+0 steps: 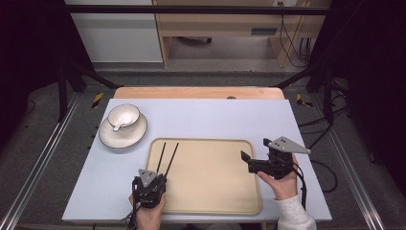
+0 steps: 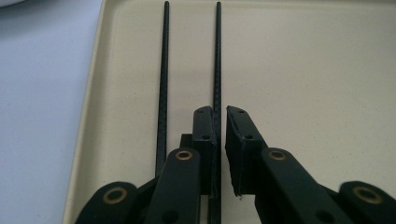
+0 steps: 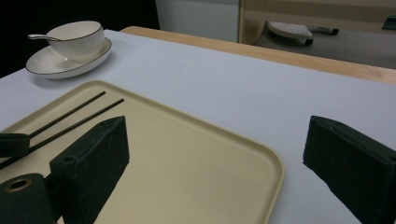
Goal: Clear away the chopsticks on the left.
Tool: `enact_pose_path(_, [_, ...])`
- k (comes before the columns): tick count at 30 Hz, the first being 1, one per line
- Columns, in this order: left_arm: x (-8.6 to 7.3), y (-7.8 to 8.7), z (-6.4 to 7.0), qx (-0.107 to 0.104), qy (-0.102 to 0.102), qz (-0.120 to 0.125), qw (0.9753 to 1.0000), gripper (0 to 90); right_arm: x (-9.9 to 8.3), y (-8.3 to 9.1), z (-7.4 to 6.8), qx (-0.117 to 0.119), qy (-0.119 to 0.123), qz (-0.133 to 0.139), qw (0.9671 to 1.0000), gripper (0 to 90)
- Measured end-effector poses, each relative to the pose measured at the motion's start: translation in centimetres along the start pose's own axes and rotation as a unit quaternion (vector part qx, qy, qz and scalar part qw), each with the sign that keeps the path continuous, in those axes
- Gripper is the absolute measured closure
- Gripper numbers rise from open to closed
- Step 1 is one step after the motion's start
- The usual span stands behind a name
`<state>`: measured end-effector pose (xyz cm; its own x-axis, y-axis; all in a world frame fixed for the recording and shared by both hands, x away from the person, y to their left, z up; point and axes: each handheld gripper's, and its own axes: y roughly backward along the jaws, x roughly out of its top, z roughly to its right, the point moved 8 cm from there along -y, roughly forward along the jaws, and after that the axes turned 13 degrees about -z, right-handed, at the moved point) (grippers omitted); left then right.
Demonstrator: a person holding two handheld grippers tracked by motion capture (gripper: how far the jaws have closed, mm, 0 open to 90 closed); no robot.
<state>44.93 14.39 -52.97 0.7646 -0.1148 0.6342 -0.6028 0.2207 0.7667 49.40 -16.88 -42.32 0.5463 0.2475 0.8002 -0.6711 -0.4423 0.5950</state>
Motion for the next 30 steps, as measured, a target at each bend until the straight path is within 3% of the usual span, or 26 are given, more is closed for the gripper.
enact_pose_path(3, [0.3,0.5,0.0,-0.01,-0.003,0.007,0.9999,79.0,0.0,0.1,0.1,0.0,0.0,0.002,1.0,7.0])
enact_pose_path(7, [1.5,1.7,0.0,-0.034,-0.015,0.034,0.9987,71.7,0.0,0.2,0.3,-0.001,-0.002,0.004,1.0,6.9])
enact_pose_path(12, [3.2,3.4,-0.1,-0.058,-0.054,0.063,0.9949,61.0,0.1,0.3,0.4,-0.001,-0.004,0.007,1.0,6.7])
enact_pose_path(14, [3.9,4.0,-0.2,-0.057,-0.074,0.068,0.9933,57.3,0.1,0.4,0.4,0.0,-0.006,0.009,0.9999,6.6])
enact_pose_path(18, [5.1,5.1,-0.3,-0.079,-0.109,0.071,0.9884,50.3,0.2,0.6,0.4,0.0,-0.006,0.011,0.9999,6.5])
enact_pose_path(25, [5.9,6.7,-2.2,-0.067,-0.15,0.066,0.9842,39.3,0.2,1.0,0.9,-0.001,-0.01,0.016,0.9998,6.5])
enact_pose_path(30, [5.5,7.1,-4.1,-0.082,-0.143,0.074,0.9836,31.9,0.1,1.0,1.0,-0.002,-0.01,0.017,0.9998,6.2])
